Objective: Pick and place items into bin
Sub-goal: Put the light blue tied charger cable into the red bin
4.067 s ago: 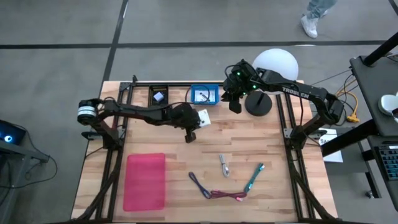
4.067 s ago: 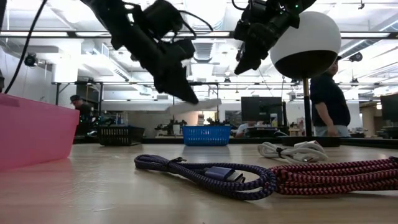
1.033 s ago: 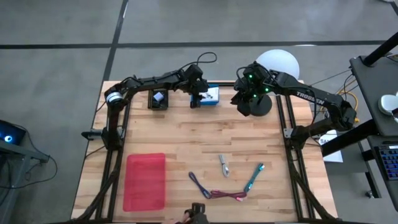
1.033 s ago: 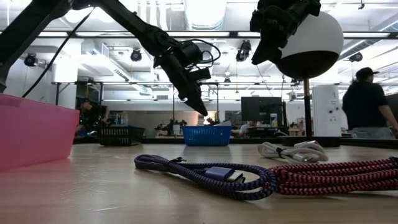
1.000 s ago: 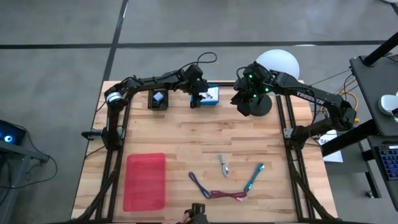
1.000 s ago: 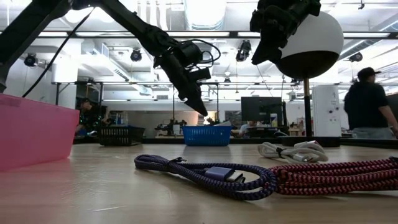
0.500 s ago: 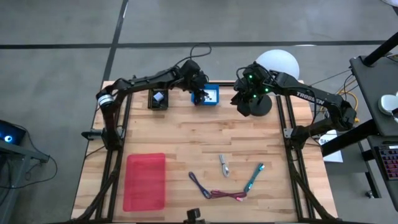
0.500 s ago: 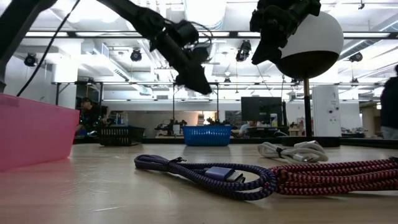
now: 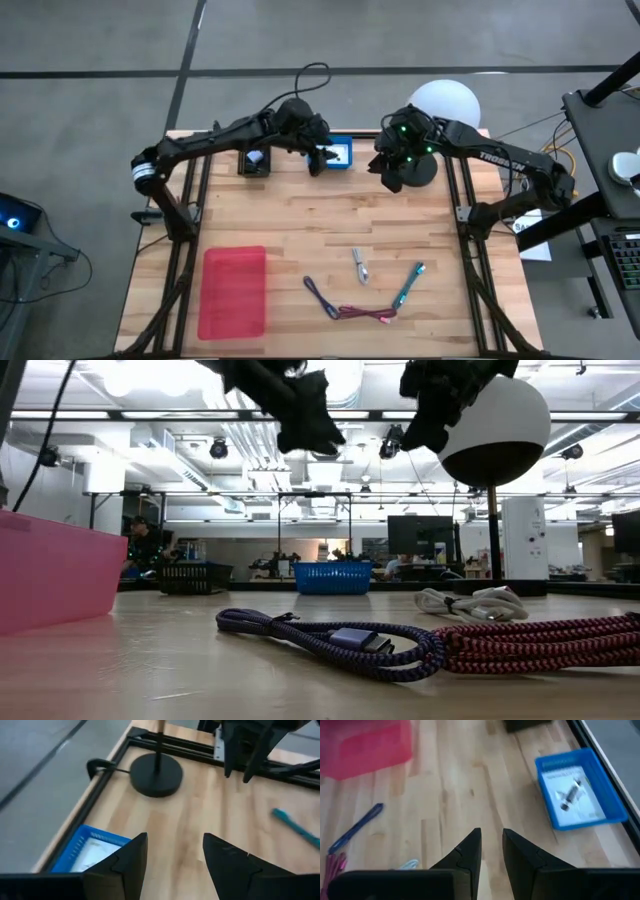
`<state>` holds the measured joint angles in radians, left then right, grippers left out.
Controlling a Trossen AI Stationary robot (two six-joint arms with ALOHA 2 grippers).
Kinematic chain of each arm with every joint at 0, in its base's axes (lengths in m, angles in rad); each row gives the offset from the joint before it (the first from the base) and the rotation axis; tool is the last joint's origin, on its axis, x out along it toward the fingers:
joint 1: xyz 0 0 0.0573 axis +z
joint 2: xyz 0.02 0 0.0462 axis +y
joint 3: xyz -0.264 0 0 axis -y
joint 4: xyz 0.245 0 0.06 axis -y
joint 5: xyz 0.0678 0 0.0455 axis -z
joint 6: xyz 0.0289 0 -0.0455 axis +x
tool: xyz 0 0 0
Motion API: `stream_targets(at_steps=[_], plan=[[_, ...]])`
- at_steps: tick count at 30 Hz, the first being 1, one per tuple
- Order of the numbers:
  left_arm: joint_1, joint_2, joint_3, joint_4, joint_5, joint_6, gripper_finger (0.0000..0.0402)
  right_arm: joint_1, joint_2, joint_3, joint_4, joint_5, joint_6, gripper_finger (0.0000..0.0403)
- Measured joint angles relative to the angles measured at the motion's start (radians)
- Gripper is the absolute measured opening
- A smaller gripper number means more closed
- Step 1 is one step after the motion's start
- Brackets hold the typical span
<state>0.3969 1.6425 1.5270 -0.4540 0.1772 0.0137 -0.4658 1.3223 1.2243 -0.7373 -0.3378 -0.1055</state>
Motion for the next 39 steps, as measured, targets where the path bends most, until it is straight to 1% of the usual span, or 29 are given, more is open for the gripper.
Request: stream_targets(at_steps=[4,8,12,17,22,24,27,30,35,39], plan=[[-0.059,-0.045,-0.010,-0.043,-0.011,-0.048,0.0176,0.040,-0.025,0.000,0.017,0.000,-0.007,0.0068],[-0.127,-0.110,-0.049,-0.034,-0.040,-0.127,0.0176,0.061,-0.038,-0.001,0.018,-0.002,-0.025,0.0068],[-0.200,-0.171,-0.112,-0.037,-0.118,-0.226,0.0176,0.062,-0.037,-0.016,0.015,-0.003,0.005,0.0068],[-0.277,-0.256,-0.211,-0.061,-0.210,-0.353,0.0176,0.062,-0.037,-0.093,0.014,-0.003,0.034,0.0068],[-0.343,-0.329,-0.318,-0.068,-0.269,-0.475,0.0176,0.067,-0.036,-0.194,0.012,-0.013,0.189,0.0068],[-0.368,-0.358,-0.354,-0.057,-0.287,-0.505,0.0176,0.079,-0.039,-0.229,0.010,-0.027,0.233,0.0070],[-0.396,-0.386,-0.394,-0.052,-0.291,-0.507,0.0176,0.125,-0.052,-0.257,0.013,-0.024,0.302,0.0078],[-0.421,-0.407,-0.422,-0.053,-0.291,-0.507,0.0176,0.205,-0.069,-0.265,0.022,0.060,0.413,0.0081],[-0.452,-0.443,-0.455,-0.058,-0.291,-0.507,0.0176,0.351,-0.080,-0.249,0.018,0.230,0.605,0.0073],[-0.466,-0.460,-0.452,-0.044,-0.290,-0.506,0.0176,0.454,-0.079,-0.239,0.008,0.373,0.871,0.0066]])
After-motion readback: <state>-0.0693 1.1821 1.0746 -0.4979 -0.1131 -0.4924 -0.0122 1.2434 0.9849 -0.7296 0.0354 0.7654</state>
